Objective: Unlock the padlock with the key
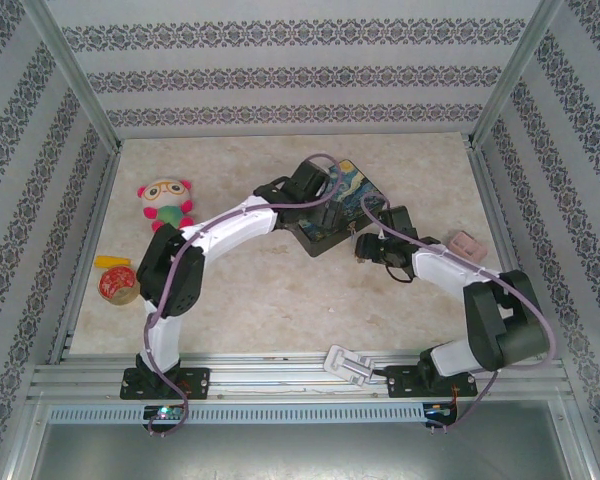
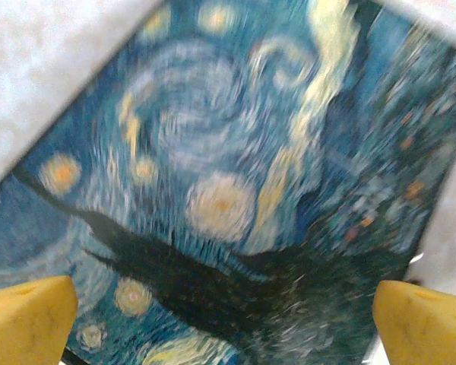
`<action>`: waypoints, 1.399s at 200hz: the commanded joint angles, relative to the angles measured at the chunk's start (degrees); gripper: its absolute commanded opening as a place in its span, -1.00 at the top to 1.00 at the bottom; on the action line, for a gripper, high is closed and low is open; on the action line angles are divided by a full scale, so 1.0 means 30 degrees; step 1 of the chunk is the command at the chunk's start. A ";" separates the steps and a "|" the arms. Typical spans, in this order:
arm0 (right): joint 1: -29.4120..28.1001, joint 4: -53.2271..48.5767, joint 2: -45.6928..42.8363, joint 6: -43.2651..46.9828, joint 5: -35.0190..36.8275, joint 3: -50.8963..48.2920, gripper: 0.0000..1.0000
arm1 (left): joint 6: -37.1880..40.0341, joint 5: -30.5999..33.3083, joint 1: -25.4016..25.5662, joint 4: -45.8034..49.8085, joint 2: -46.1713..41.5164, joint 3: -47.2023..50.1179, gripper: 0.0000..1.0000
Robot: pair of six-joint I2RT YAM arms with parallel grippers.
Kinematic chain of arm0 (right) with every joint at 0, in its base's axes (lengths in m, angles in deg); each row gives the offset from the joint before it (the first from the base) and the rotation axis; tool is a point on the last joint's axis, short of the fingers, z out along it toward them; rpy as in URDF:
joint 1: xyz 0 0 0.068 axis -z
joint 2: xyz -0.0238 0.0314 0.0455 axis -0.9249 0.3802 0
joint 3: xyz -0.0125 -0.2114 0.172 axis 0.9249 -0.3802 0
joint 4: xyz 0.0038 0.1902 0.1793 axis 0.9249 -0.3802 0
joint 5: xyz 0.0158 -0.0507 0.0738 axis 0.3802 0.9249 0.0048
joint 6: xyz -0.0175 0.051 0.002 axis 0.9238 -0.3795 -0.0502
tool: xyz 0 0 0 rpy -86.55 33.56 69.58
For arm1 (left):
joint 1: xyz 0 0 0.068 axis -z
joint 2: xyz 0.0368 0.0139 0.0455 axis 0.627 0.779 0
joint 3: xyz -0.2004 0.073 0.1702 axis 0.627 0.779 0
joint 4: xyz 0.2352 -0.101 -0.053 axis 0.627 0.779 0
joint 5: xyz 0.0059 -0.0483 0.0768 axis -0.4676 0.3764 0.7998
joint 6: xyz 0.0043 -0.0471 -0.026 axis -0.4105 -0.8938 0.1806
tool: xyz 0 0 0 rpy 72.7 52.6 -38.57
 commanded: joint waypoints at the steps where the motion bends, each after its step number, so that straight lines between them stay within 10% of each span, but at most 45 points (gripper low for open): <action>1: -0.0341 -0.0900 0.0715 0.0719 0.0109 0.0679 -0.18 | 0.1029 0.0687 -0.0161 0.2252 0.0018 0.0024 -0.98; 154: -0.3154 -0.1118 0.2744 0.1211 0.1926 0.2115 -0.13 | 0.2095 0.1205 -0.1392 0.1729 -0.2555 0.4620 -0.98; 280: -0.2952 -0.1673 0.3786 0.4955 0.1446 0.3750 -0.18 | -0.4571 0.1730 -0.2410 -0.3562 -0.6788 0.7563 -0.98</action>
